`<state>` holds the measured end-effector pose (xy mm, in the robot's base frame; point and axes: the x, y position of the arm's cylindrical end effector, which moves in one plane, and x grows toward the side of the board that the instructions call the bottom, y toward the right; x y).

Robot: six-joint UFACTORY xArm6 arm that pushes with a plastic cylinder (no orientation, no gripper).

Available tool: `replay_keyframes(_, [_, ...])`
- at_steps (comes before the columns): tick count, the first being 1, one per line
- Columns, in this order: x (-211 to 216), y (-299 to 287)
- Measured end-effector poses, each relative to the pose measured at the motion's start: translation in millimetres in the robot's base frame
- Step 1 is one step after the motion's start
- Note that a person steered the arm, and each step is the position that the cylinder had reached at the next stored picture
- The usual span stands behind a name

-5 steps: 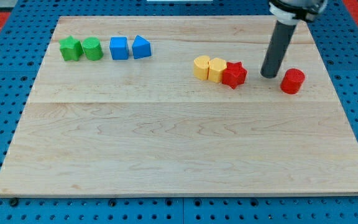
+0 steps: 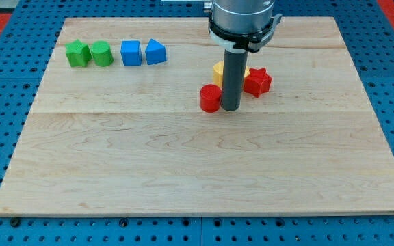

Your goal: Place the red circle at the right side of the blue triangle

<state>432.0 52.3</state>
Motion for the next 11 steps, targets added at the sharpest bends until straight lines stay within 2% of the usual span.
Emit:
replay_keyframes(3, [-5,-3])
replay_keyframes(4, [-4,-46])
replay_keyframes(6, [3,-89])
replay_keyframes(7, [-20,-97])
replay_keyframes(9, [-108,-64])
replay_keyframes(10, [-61,-60])
replay_keyframes(11, [-70,-127])
